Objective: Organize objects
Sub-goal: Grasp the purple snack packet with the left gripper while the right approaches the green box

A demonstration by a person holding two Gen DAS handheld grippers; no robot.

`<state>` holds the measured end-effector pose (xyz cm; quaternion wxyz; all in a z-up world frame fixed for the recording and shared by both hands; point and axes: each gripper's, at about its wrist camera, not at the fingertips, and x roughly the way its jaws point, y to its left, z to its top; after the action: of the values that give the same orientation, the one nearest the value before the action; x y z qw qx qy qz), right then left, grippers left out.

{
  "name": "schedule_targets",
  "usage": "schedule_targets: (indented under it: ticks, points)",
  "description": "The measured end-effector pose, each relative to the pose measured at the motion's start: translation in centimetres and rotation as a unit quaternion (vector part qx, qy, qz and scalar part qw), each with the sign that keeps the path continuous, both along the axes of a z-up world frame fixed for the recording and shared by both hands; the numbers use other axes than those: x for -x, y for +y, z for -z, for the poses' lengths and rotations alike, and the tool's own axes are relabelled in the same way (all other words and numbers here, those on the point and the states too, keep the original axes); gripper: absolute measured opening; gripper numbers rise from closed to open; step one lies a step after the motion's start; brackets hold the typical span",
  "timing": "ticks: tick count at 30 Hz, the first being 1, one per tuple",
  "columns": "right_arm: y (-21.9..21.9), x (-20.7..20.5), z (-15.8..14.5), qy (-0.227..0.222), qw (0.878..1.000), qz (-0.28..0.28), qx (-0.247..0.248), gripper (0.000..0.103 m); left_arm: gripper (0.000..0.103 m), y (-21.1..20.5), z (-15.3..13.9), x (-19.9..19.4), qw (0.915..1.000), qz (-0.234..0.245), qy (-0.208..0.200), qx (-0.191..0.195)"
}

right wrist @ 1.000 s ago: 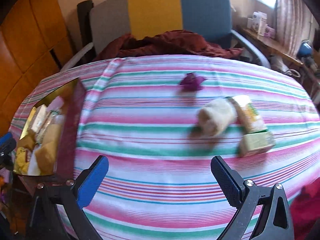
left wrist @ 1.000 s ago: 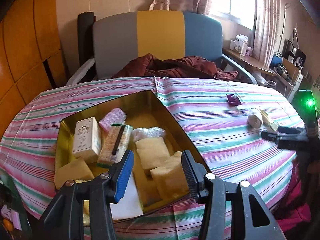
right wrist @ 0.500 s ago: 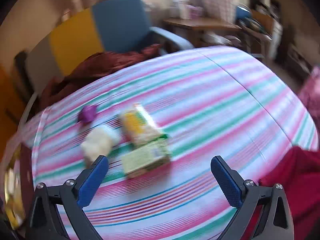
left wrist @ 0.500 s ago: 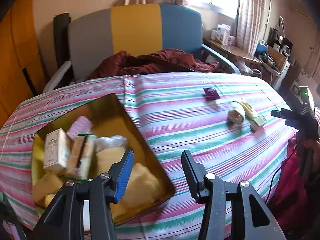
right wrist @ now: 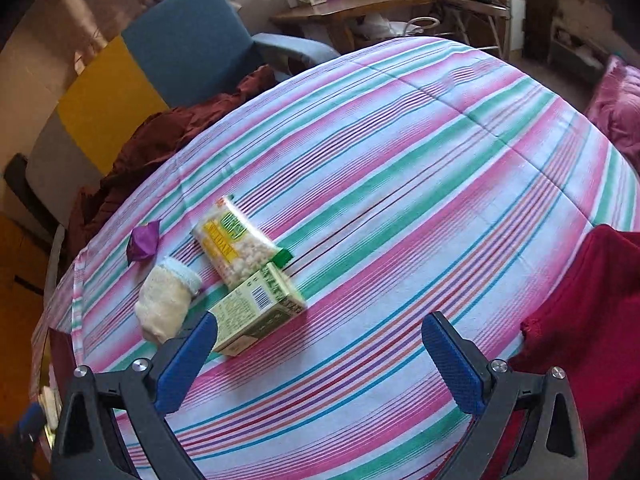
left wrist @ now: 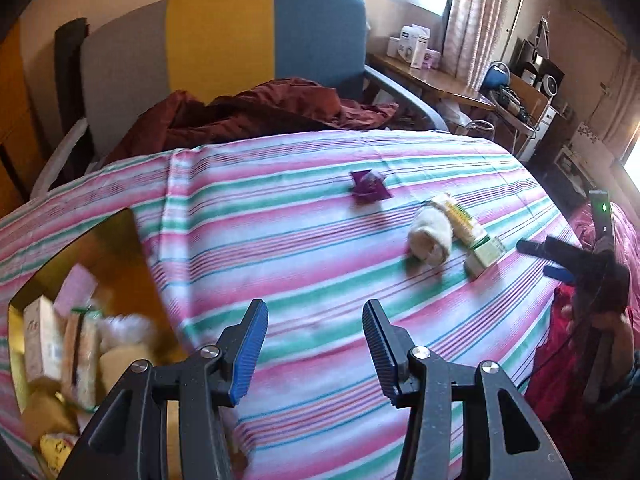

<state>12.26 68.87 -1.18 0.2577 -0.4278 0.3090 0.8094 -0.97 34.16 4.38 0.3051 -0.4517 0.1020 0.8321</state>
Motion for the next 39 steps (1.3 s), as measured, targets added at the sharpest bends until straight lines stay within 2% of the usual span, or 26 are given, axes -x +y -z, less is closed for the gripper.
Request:
schedule_targets:
  ticks: [8, 18, 24, 32, 39]
  points:
    - [-2.2, 1.2, 0.2, -0.016, 0.998, -0.053, -0.017, 0.103, 0.050, 4.4, 1.3, 2.4, 0.9995, 0.019, -0.026, 0.006]
    - [-2.4, 1.6, 1.0, -0.032, 0.997, -0.068, 0.000, 0.103, 0.050, 9.0, 3.3, 6.0, 0.9982, 0.032, -0.049, 0.017]
    - [-2.5, 1.7, 1.1, -0.033, 0.997, -0.073, 0.007, 0.103, 0.050, 11.7, 4.4, 8.4, 0.9973, 0.039, -0.061, 0.010]
    - [-2.9, 2.1, 1.3, -0.035, 0.996, -0.086, 0.017, 0.103, 0.050, 15.8, 5.6, 11.1, 0.9967, 0.069, -0.040, 0.013]
    - [-3.0, 1.9, 1.2, -0.039, 0.995, -0.088, 0.012, 0.103, 0.051, 18.7, 7.5, 13.2, 0.9945, 0.090, -0.049, 0.022]
